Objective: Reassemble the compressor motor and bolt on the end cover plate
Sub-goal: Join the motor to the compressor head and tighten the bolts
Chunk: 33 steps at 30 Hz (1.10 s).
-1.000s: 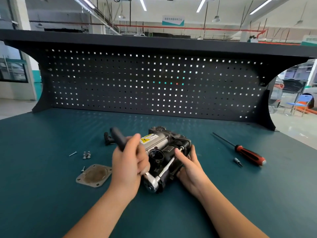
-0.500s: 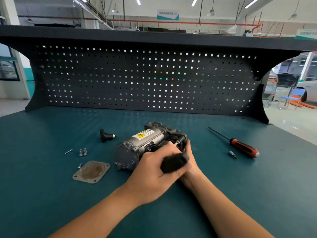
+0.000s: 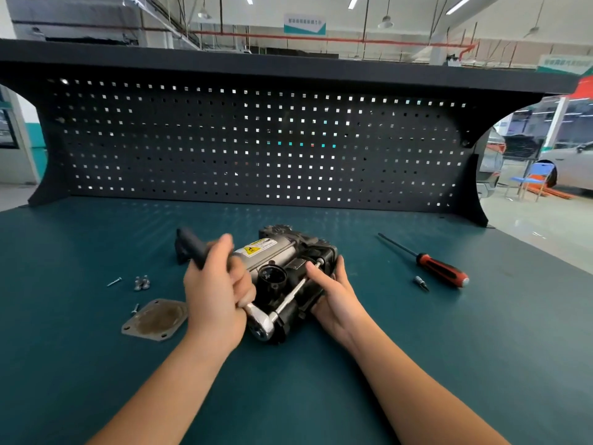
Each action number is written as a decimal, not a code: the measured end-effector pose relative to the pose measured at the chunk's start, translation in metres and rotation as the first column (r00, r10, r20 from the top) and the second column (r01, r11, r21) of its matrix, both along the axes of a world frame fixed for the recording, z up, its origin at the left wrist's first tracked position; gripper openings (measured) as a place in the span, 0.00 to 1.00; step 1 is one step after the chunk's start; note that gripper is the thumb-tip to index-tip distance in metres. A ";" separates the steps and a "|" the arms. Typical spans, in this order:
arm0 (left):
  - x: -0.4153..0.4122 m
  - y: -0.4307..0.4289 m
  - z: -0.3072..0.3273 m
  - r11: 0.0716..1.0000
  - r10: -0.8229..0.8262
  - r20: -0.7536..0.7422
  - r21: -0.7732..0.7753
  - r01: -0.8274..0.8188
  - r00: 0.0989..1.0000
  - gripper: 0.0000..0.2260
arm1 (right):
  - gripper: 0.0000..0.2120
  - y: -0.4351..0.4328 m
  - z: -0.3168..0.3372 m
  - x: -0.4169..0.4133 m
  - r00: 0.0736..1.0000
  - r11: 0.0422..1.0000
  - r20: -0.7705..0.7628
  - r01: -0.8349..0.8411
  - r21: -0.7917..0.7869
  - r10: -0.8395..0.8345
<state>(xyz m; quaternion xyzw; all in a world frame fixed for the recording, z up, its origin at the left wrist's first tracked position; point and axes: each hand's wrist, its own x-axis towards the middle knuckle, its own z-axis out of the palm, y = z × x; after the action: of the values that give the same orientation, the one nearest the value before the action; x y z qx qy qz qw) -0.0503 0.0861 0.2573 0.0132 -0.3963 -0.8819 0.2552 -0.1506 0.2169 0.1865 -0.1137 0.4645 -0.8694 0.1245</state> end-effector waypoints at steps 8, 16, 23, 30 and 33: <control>0.018 0.016 -0.002 -0.120 -0.479 -0.245 -0.933 -0.339 0.843 0.07 | 0.48 -0.002 0.005 0.003 0.997 0.990 -0.027 0.080 0.118 -0.077; 0.020 0.022 -0.015 0.321 -0.373 -0.396 -0.904 -0.283 0.839 0.06 | 0.52 -0.002 0.004 0.007 0.996 0.994 0.004 0.083 0.074 -0.084; 0.004 -0.006 -0.012 0.992 -0.115 0.037 0.060 0.113 0.993 0.11 | 0.54 -0.001 0.003 0.005 1.000 1.000 0.005 0.022 0.020 -0.023; 0.003 0.000 -0.004 0.988 -0.130 -0.011 -0.086 0.128 0.992 0.18 | 0.51 -0.001 0.004 0.005 1.000 0.999 0.014 0.027 0.020 -0.027; 0.016 0.015 0.004 0.677 -0.204 -0.228 -0.735 -0.031 0.952 0.14 | 0.42 -0.004 0.005 0.005 0.997 0.998 0.027 0.068 0.005 -0.068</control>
<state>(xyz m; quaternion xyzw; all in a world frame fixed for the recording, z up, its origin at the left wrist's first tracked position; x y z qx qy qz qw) -0.0345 0.1011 0.2618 -0.2386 -0.6730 -0.6532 0.2520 -0.1453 0.2131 0.1910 -0.0856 0.4682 -0.8736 0.1014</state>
